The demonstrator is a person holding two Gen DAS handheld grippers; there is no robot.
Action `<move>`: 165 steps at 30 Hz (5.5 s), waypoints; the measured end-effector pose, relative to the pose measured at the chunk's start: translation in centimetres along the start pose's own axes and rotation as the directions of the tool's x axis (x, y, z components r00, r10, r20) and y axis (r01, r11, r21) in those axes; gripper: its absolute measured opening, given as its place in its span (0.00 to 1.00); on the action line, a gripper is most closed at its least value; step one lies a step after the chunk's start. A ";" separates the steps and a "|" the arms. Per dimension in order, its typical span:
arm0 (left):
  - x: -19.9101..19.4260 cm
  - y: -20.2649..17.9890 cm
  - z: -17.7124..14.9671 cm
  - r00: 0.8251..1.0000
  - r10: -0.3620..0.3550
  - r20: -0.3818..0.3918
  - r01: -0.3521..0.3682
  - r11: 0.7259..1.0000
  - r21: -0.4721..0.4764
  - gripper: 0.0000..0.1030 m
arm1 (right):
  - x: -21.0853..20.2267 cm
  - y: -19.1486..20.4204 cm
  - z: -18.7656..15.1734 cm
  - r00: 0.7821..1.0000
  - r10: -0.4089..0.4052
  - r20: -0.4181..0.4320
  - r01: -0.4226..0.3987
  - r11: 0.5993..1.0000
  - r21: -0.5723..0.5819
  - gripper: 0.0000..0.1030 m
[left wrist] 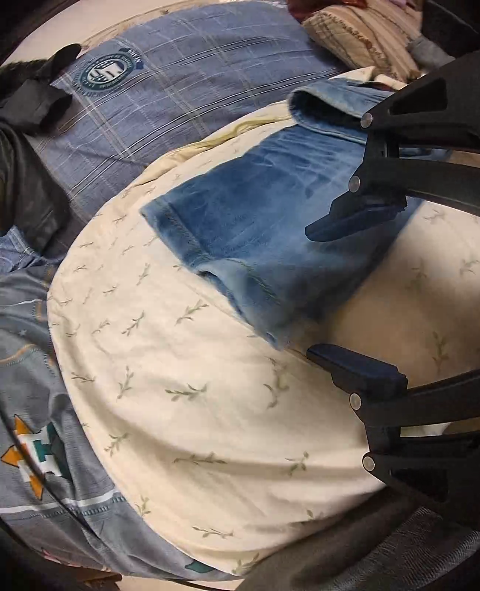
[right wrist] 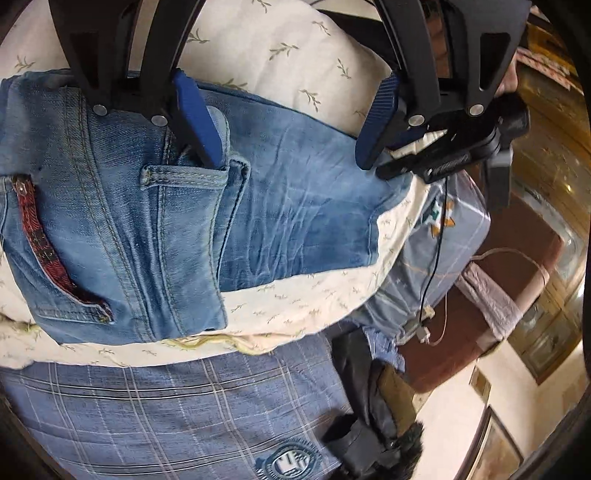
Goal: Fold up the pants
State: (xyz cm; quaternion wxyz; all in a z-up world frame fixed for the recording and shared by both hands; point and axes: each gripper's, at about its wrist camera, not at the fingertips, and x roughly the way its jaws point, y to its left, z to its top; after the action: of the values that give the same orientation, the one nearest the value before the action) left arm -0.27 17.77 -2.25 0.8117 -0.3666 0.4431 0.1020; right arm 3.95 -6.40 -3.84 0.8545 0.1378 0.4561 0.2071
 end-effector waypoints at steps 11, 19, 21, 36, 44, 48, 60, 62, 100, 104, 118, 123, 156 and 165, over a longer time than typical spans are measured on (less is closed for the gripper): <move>1.9 -2.0 -0.4 0.994 0.073 0.080 -0.075 0.997 0.016 0.16 | 0.3 0.3 0.6 0.997 0.066 -0.043 -0.065 0.998 0.014 0.63; 0.4 -3.0 -1.5 0.986 0.099 0.133 -0.111 0.990 0.091 0.12 | 5.3 4.2 7.2 0.946 0.165 -0.281 -0.163 0.986 0.029 0.68; 0.1 -3.8 -1.9 0.981 0.119 0.155 -0.141 0.981 0.133 0.12 | 7.6 5.7 8.7 0.917 0.159 -0.367 -0.174 0.985 -0.006 0.70; -0.8 -9.3 -6.1 0.947 0.138 0.291 -0.255 0.872 0.418 0.09 | 20.9 14.4 9.8 0.705 -0.131 -0.697 -0.141 0.937 -0.319 0.50; -3.8 -11.4 -8.4 0.954 -0.046 0.298 -0.124 0.840 0.528 0.08 | 14.1 11.1 11.4 0.814 -0.082 -0.576 -0.112 0.949 -0.294 0.07; -6.8 -13.4 -10.9 0.915 -0.173 0.364 -0.092 0.790 0.606 0.08 | 7.9 9.1 12.4 0.891 0.038 -0.453 -0.158 0.960 -0.230 0.07; -10.1 -19.6 -14.7 0.902 -0.415 0.117 0.161 0.575 0.802 0.08 | -5.7 -3.7 12.4 0.959 0.278 -0.058 -0.276 0.960 0.041 0.06; -10.3 -20.8 -14.4 0.892 -0.449 0.058 0.203 0.512 0.835 0.08 | -7.3 -6.5 12.0 0.947 0.319 0.023 -0.320 0.943 0.091 0.06; 4.6 -9.9 3.9 0.918 -0.290 -0.272 0.384 0.822 0.420 0.50 | -6.7 -11.8 11.3 0.985 -0.115 0.133 0.106 0.992 0.073 0.02; 4.5 -10.7 2.7 0.930 -0.260 -0.259 0.359 0.793 0.492 0.53 | -4.5 -14.5 10.6 0.962 -0.272 0.022 0.268 0.956 0.118 0.02; 12.4 -17.6 1.9 0.864 -0.258 -0.432 0.423 0.838 0.345 0.55 | -4.8 -18.9 9.9 0.992 -0.125 -0.002 0.119 0.936 0.330 0.79; 13.4 -18.1 1.8 0.836 -0.305 -0.457 0.466 0.834 0.295 0.18 | -2.7 -19.2 9.9 0.991 -0.115 -0.068 0.131 0.929 0.345 0.35; 14.3 -15.4 4.4 0.908 -0.144 -0.393 0.293 0.889 0.352 0.30 | -3.0 -12.7 9.5 0.996 -0.086 -0.027 0.090 0.965 0.247 0.12; 13.6 -15.5 4.1 0.914 -0.114 -0.390 0.284 0.867 0.410 0.28 | -1.4 -12.3 8.4 0.984 -0.138 -0.116 0.158 0.969 0.191 0.11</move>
State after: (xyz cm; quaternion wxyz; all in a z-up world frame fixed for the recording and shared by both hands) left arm 17.95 7.42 -3.82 0.7882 -0.2213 0.5519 -0.1586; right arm 13.14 -18.27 -3.48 0.8252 0.1774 0.5263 0.1028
